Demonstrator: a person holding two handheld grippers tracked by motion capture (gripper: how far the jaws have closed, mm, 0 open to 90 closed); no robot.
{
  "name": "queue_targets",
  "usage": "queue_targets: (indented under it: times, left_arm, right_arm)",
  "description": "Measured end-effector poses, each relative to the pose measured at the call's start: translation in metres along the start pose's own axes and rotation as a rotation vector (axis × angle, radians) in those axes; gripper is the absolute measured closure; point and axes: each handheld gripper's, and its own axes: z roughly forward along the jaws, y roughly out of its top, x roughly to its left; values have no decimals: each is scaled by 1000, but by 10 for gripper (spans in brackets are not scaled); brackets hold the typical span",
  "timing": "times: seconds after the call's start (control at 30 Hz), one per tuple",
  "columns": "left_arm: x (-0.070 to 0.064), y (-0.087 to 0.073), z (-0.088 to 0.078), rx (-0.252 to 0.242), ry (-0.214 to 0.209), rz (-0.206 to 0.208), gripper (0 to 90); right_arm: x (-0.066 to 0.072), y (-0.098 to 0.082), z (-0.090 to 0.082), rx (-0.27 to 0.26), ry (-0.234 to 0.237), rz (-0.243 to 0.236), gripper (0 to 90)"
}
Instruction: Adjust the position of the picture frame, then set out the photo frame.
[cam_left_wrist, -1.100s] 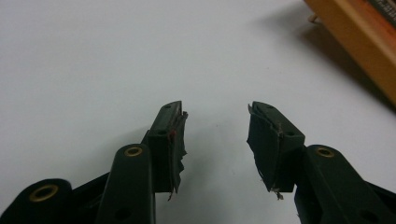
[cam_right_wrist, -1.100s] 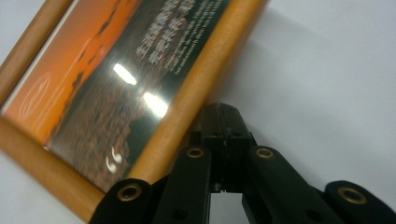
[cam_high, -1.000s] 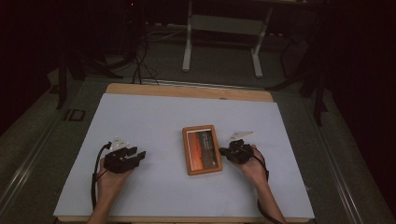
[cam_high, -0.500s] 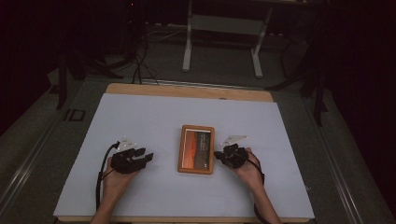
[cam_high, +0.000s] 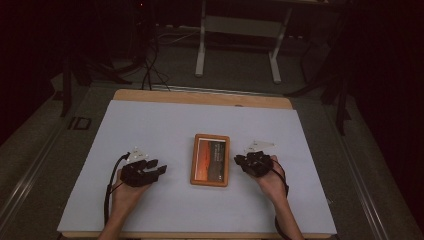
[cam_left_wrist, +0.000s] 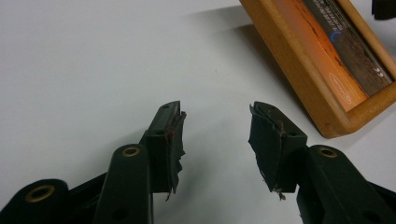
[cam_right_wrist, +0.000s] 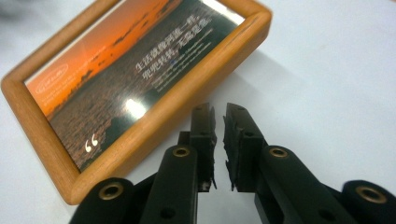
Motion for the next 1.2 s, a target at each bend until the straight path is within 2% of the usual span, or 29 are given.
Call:
queue_targets:
  times: [0.2, 0.33, 0.53, 0.7, 0.8, 0.9, 1.03, 1.1, 1.2]
  left_arm:
    - [-3, 0, 3, 8, -14, 5, 533]
    - [-5, 2, 5, 12, -25, 10, 529]
    - [-12, 6, 10, 13, -68, 20, 518]
    - [-18, 10, 13, 20, -87, 37, 517]
    - [-21, 12, 14, 12, -102, 33, 517]
    - [-26, 14, 17, 15, -118, 47, 518]
    - [-31, 16, 21, 22, -128, 58, 518]
    - [-33, 16, 22, 24, -130, 61, 519]
    - [-35, 15, 24, 29, -133, 65, 519]
  right_arm:
    - [-4, 1, -5, -25, -3, 14, 787]
    - [-4, 2, -7, -40, 12, 29, 749]
    - [-3, 4, -7, -51, 26, 35, 651]
    - [-3, 8, -8, -66, 36, 48, 593]
    - [-3, 10, -8, -71, 32, 46, 586]
    - [-3, 15, -8, -80, 28, 38, 587]
    - [-2, 20, -3, -92, 26, 35, 621]
    - [-1, 23, 1, -90, 38, 28, 703]
    - [1, 29, 8, -98, 28, -5, 857]
